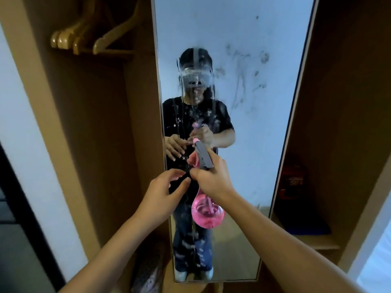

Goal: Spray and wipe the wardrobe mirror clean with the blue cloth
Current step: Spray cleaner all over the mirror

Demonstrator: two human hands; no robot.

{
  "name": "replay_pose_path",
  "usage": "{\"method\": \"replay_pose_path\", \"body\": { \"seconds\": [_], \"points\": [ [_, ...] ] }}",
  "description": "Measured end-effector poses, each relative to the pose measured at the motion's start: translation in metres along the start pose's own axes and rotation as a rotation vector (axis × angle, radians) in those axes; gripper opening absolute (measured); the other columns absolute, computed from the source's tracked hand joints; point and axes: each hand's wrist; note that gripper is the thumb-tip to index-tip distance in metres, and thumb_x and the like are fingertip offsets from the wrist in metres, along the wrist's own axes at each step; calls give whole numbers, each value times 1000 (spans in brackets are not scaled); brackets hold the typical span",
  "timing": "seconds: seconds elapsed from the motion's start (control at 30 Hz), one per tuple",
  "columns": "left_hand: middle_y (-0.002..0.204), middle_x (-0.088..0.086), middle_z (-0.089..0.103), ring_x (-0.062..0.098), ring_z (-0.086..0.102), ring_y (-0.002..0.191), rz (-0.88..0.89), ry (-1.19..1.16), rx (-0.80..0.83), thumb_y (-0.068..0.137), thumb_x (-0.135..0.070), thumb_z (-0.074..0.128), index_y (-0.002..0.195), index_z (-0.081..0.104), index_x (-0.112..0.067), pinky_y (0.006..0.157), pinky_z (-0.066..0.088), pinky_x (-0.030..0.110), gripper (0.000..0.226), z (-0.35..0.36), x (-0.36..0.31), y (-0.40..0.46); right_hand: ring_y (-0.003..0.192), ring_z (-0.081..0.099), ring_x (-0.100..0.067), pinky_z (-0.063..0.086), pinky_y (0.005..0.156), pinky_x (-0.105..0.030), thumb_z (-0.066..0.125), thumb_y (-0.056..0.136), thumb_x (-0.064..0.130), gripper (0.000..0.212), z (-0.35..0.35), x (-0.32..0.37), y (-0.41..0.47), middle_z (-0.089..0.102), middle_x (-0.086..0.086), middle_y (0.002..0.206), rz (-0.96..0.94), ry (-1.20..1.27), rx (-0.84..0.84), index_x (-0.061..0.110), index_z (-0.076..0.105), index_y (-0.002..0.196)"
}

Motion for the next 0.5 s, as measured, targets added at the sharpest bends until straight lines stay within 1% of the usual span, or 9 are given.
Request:
{"method": "replay_pose_path", "body": {
  "seconds": [0.07,0.17,0.23,0.27,0.33,0.37,0.43,0.5],
  "points": [
    [122,-7,60,4,53,115,-12,4,-5,94,-41,51,123,59,-22,99,43,27,35,-5,5,-3,66,53,-7,43,64,-21,61,74,-2,20,7,-3,-1,59,6,74,24,21,-11,15,58,83],
    [123,-7,59,5,53,115,-25,4,-8,94,-40,51,123,58,-22,100,43,28,35,-9,10,-8,64,52,-7,42,61,-20,60,73,-2,19,15,-8,-4,58,5,71,49,19,-23,15,57,82],
    [122,-8,59,5,53,114,-25,8,-13,95,-39,51,123,57,-23,98,42,24,33,-10,13,-10,69,56,-8,43,62,-18,62,74,-2,20,19,-11,-7,61,3,76,50,30,-10,13,59,87],
    [122,-8,59,4,53,114,-23,13,-13,95,-39,51,123,57,-24,96,41,23,33,-9,14,-11,72,58,-8,44,62,-15,64,75,-2,22,20,-12,-9,63,3,80,52,35,3,13,61,91],
    [122,-7,60,5,53,114,-25,20,-6,95,-39,51,123,57,-23,96,40,22,33,-8,17,-13,77,59,-5,44,58,-8,67,75,-4,29,24,-15,-12,64,3,89,72,59,25,11,61,100],
    [122,-6,60,6,53,115,-29,20,-2,95,-38,51,123,57,-22,96,41,23,33,-6,19,-15,76,58,-4,44,56,-6,68,75,-5,31,26,-17,-14,64,2,91,85,82,30,10,61,102],
    [123,-6,60,6,53,115,-33,21,8,95,-39,51,124,57,-21,98,42,25,35,-3,22,-18,77,59,-3,45,57,-7,68,75,-6,32,29,-21,-18,63,3,92,100,109,30,9,61,103],
    [124,-6,59,5,53,115,-28,42,31,96,-40,51,126,56,-21,99,42,25,36,-1,26,-22,82,60,-3,46,63,-9,68,76,-4,33,31,-26,-21,64,6,93,114,84,33,11,62,105]
  ]
}}
Point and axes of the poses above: each hand's wrist, its own y-axis towards the middle knuckle, its own z-axis out of the palm, x = y × z
